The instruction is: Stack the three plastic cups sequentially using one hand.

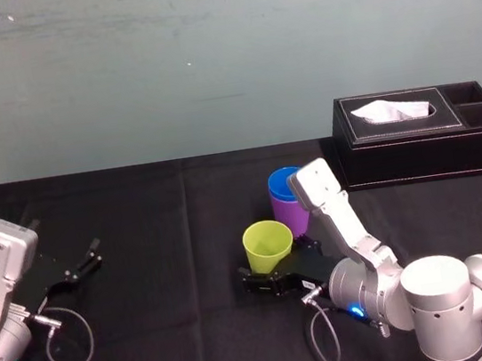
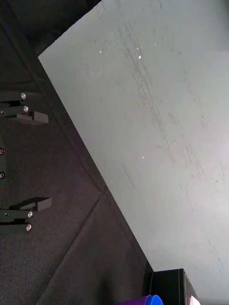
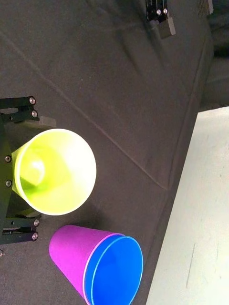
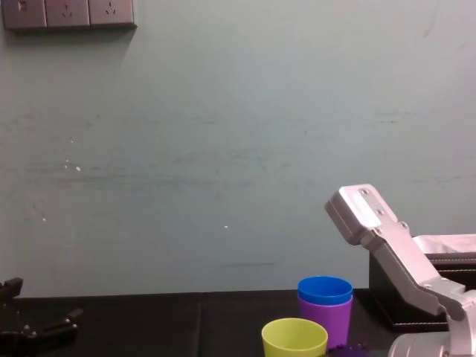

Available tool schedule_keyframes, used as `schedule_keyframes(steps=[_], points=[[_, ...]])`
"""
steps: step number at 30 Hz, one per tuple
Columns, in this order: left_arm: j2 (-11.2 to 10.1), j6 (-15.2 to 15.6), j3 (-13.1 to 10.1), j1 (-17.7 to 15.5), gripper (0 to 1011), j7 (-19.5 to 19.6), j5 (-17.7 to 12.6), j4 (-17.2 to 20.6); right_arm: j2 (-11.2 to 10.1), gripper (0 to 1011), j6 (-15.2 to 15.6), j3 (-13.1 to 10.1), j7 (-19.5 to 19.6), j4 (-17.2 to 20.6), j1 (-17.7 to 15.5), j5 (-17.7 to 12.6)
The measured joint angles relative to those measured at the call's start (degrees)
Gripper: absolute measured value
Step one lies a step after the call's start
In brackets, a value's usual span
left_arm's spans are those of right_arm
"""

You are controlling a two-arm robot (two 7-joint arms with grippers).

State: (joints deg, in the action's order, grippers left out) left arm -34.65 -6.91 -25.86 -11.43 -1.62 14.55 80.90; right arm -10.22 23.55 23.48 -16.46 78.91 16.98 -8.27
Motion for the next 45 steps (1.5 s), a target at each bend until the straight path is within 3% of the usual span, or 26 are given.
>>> schedule_keyframes(steps=[16, 31, 42, 45], points=[[0.0, 0.0, 0.0, 0.0, 1000, 0.0, 0.0, 0.0, 0.99, 1000, -0.83, -0.05, 0.36, -1.54, 0.78, 1.86], [0.0, 0.0, 0.0, 0.0, 1000, 0.0, 0.0, 0.0, 0.95, 998, -0.82, -0.01, 0.42, -1.51, 0.78, 1.8], [0.0, 0.0, 0.0, 0.0, 1000, 0.0, 0.0, 0.0, 0.91, 743, -0.78, 0.0, 0.39, -1.44, 0.74, 1.69], [0.0, 0.0, 0.0, 0.0, 1000, 0.0, 0.0, 0.0, 0.91, 718, -0.78, -0.01, 0.39, -1.43, 0.73, 1.66]])
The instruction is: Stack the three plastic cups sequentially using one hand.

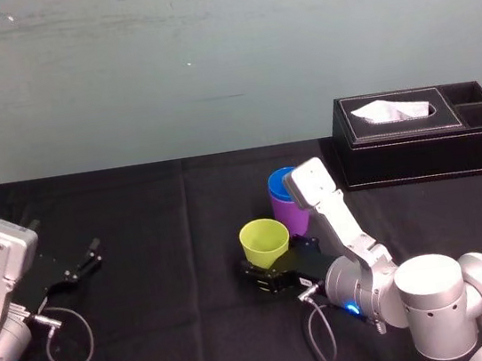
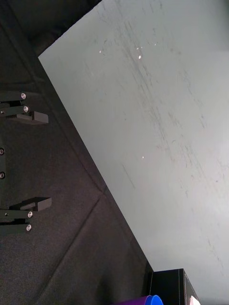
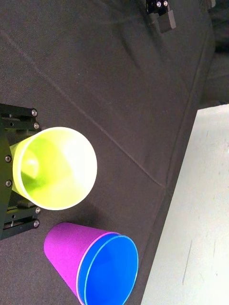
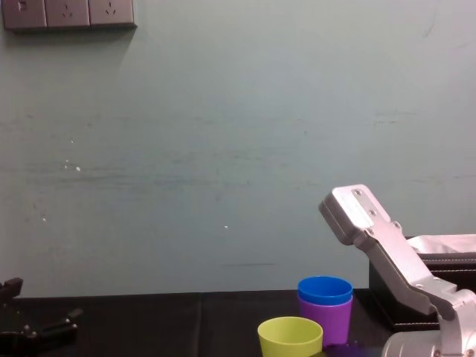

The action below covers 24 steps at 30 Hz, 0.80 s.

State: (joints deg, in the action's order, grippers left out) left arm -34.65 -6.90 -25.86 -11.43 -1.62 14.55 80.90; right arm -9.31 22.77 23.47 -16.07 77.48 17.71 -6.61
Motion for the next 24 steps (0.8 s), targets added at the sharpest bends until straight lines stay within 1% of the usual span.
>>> schedule_keyframes(steps=[15, 19, 24], points=[[0.0, 0.0, 0.0, 0.0, 1000, 0.0, 0.0, 0.0, -0.03, 718, -0.07, 0.0, -0.03, 0.09, -0.05, 0.0], [0.0, 0.0, 0.0, 0.0, 1000, 0.0, 0.0, 0.0, -0.44, 718, -1.1, 0.07, -0.07, 1.66, -0.33, 0.73], [0.0, 0.0, 0.0, 0.0, 1000, 0.0, 0.0, 0.0, -1.0, 718, -1.38, -0.32, -1.16, 4.04, -0.14, 0.76]])
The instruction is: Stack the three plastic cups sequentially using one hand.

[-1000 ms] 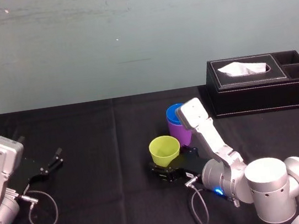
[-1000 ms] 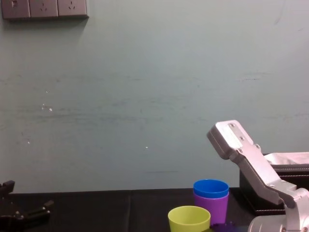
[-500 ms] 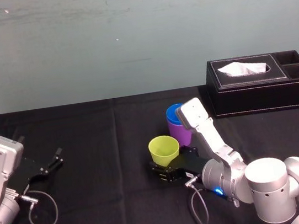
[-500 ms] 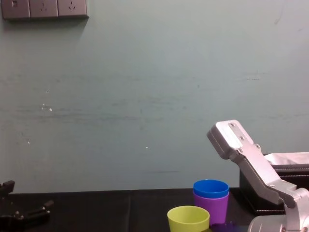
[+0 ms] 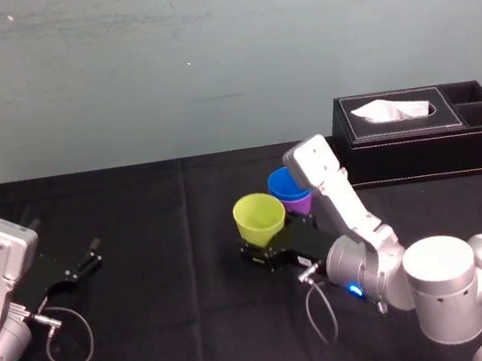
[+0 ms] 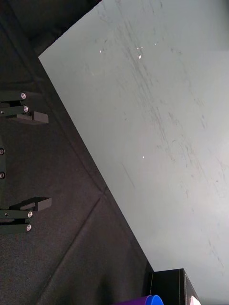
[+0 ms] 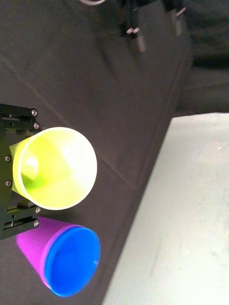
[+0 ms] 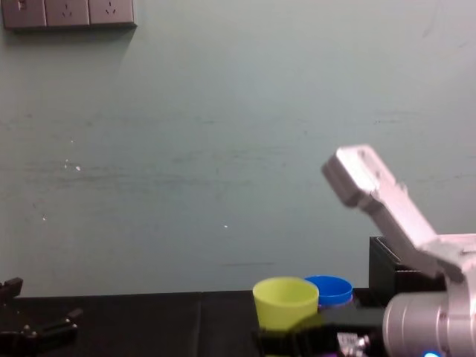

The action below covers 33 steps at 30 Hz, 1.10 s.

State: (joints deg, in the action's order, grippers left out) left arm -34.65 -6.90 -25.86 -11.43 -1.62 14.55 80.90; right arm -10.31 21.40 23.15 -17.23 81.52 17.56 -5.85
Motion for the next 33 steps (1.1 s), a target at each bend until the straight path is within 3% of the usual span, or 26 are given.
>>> schedule_keyframes(steps=[8, 17, 33], points=[[0.0, 0.0, 0.0, 0.0, 1000, 0.0, 0.0, 0.0, -1.31, 718, 2.74, -1.11, -2.94, 4.2, 1.86, -2.45], [0.0, 0.0, 0.0, 0.0, 1000, 0.0, 0.0, 0.0, -2.48, 718, 5.07, -1.83, -5.27, 5.38, 5.41, -5.36], [0.0, 0.0, 0.0, 0.0, 1000, 0.0, 0.0, 0.0, -4.27, 718, 6.51, -2.38, -7.05, -1.74, 12.9, -8.49]])
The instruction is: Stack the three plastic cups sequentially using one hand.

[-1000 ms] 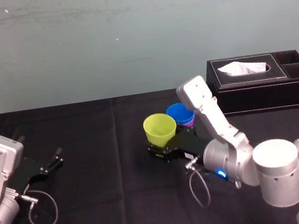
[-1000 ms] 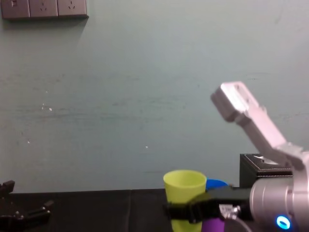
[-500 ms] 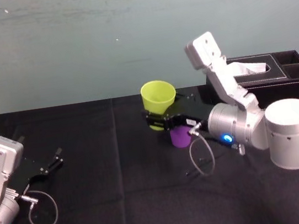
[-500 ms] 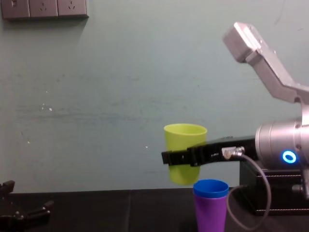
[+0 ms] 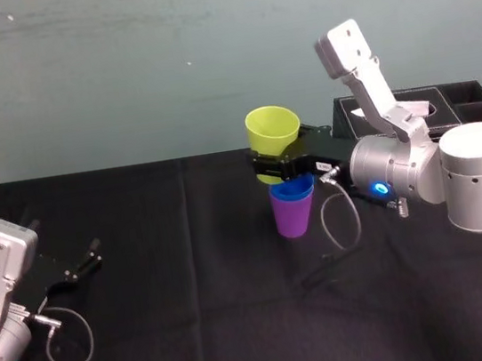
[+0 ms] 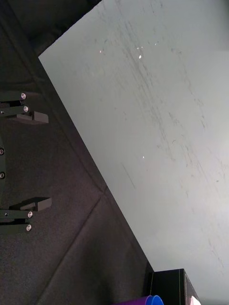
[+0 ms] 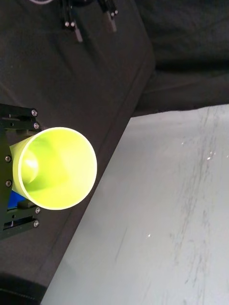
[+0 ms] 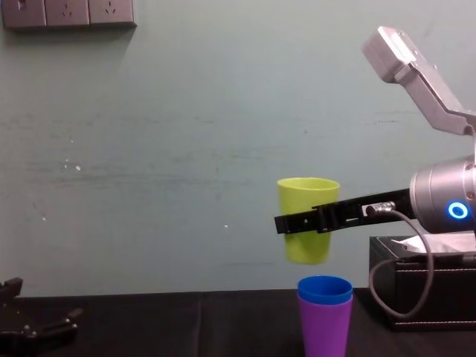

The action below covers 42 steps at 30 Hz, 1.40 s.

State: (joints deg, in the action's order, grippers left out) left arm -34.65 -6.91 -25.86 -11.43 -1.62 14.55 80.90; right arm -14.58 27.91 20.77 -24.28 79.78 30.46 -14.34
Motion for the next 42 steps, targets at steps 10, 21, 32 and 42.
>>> schedule_keyframes(steps=[10, 21, 32, 42], points=[[0.0, 0.0, 0.0, 0.0, 1000, 0.0, 0.0, 0.0, -1.02, 718, 0.07, 0.35, 1.01, -2.31, 0.85, -0.96], [0.0, 0.0, 0.0, 0.0, 1000, 0.0, 0.0, 0.0, -1.64, 718, -0.61, 1.19, 2.08, -4.5, 1.61, -1.71], [0.0, 0.0, 0.0, 0.0, 1000, 0.0, 0.0, 0.0, -1.48, 718, -2.24, 1.64, 2.77, -6.95, 2.14, -2.18], [0.0, 0.0, 0.0, 0.0, 1000, 0.0, 0.0, 0.0, -1.15, 718, -3.49, 2.18, 2.79, -9.47, 3.16, -2.21]])
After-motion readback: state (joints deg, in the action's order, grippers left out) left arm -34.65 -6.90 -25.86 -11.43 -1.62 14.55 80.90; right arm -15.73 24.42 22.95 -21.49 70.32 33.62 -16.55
